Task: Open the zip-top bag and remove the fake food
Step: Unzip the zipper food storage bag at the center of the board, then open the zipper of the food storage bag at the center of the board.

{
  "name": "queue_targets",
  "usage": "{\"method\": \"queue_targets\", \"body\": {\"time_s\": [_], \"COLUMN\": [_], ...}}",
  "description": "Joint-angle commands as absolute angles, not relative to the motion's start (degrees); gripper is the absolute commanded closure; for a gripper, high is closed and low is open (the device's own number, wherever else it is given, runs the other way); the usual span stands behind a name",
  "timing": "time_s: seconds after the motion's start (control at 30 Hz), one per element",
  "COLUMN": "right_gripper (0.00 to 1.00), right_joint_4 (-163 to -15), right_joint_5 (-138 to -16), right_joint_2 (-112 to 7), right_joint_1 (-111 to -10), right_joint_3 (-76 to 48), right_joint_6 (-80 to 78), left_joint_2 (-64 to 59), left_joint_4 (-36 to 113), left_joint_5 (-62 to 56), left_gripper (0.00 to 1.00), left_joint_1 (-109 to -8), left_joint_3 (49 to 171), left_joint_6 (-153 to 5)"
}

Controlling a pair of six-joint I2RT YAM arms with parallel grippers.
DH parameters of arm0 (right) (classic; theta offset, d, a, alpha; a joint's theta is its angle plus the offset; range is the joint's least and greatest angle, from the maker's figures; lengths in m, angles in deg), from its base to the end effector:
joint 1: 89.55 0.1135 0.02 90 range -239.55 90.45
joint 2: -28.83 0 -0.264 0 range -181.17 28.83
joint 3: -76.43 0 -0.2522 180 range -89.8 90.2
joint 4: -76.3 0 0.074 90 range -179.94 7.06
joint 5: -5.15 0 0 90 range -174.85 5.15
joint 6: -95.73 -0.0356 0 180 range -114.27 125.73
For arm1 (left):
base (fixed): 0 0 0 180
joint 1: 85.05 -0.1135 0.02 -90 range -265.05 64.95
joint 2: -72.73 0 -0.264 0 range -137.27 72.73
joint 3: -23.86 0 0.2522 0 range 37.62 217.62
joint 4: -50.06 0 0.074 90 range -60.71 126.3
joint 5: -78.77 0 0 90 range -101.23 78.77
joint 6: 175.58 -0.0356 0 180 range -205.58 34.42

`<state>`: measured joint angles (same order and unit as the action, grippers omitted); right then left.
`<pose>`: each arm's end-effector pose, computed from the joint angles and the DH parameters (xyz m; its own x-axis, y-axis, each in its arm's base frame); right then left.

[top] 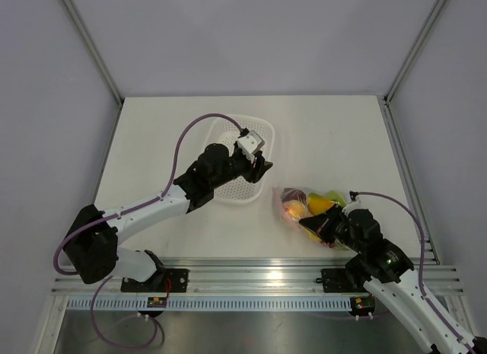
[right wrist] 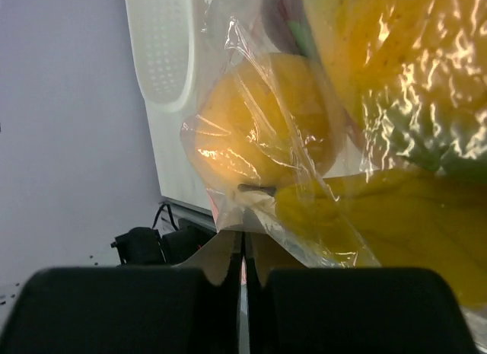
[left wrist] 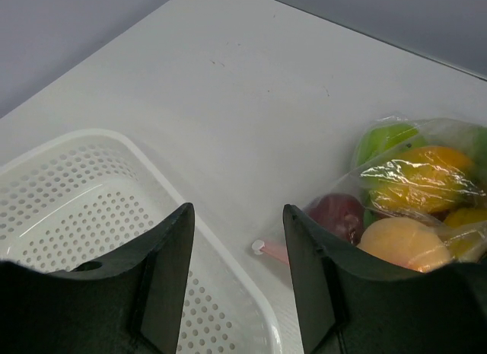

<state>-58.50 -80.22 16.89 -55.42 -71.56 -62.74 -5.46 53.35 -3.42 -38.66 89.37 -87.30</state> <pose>0.0793 0.0572 0.2082 -0.7055 0.6419 -0.3004 0.0996 0.5094 0.8548 0.2171 -0.2349 0.2987 -0.0882 0.1357 -0.9868 0.8128 0.5825 0.0075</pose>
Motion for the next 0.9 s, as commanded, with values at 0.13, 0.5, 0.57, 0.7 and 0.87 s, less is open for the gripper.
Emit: {"method": "queue_targets", "body": {"time_s": [0.13,0.5,0.57,0.7,0.87], "right_gripper": [0.68,0.16,0.15,0.15,0.13], "right_joint_4": [-51.21,-47.66,-47.75,-49.59,-53.02], "right_joint_5": [-78.16,-80.71,-81.85,-82.48,-82.12], "right_joint_2": [24.07,23.48,19.01,5.41,-7.36], "right_joint_1": [-55.1,-55.1,-55.01,-55.1,-55.1], "right_joint_3": [-69.68,-60.37,-57.48,-54.21,-51.05], "right_joint_6": [-53.43,-47.89,-44.99,-38.67,-33.83], "left_joint_2": [-3.3,-2.68,-2.59,-2.07,-1.19], "left_joint_4": [53.43,52.56,52.21,50.89,50.71], "left_joint_5": [-6.75,-7.54,-7.89,-10.87,-13.25], "left_gripper": [0.47,0.47,0.47,0.47,0.47], "left_joint_1": [-38.82,-38.82,-38.82,-38.82,-38.82], "left_joint_3": [90.97,90.88,90.97,91.15,90.53], "left_joint_6": [-86.55,-86.99,-86.99,-86.73,-86.2]}}
